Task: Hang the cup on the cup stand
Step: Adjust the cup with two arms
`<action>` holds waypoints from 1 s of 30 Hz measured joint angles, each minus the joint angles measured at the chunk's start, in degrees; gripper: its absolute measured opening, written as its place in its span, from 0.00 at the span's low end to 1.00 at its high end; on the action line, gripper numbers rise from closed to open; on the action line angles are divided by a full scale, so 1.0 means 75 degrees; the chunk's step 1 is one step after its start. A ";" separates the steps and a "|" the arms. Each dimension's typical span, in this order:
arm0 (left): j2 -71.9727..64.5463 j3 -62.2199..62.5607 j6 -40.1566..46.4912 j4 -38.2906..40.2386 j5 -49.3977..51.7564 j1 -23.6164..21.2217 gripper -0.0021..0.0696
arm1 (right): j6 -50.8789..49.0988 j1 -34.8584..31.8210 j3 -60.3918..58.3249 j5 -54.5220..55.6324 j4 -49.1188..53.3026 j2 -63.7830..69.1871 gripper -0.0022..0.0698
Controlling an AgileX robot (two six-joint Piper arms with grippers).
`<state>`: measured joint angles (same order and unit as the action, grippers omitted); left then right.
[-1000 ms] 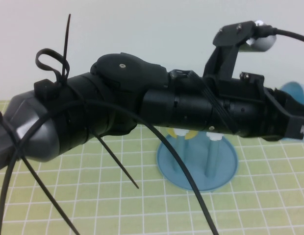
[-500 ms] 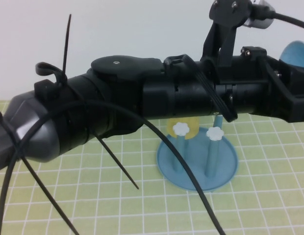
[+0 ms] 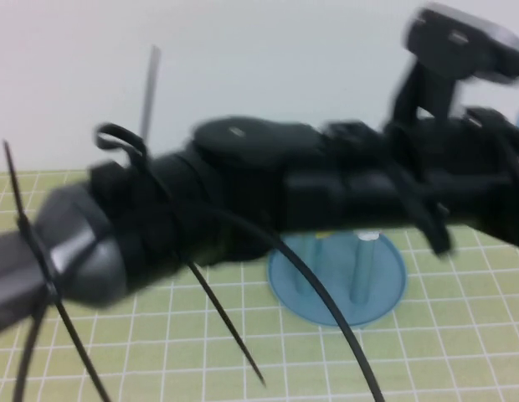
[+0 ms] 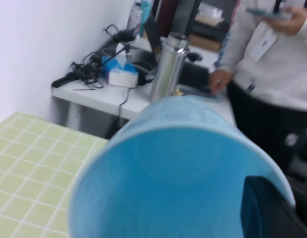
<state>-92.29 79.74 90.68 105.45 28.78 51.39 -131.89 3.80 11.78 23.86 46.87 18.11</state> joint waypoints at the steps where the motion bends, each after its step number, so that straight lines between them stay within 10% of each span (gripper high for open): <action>1: 0.0000 0.0000 0.0107 0.0000 -0.0434 0.0210 0.03 | 0.0000 0.0000 -0.0027 -0.0088 -0.0102 0.0018 0.98; 8: 0.0000 0.0000 0.0553 0.0000 -0.1602 0.1161 0.03 | 0.0393 0.0000 -0.0041 -0.0586 -0.0331 0.0018 0.99; 30: 0.0000 0.0000 0.1296 0.0000 -0.1564 0.1624 0.03 | 0.0461 0.0000 -0.0041 -0.0930 -0.2137 0.0018 0.99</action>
<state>-92.29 79.74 100.39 105.45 17.06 63.58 -128.43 3.80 11.47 16.89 30.85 18.25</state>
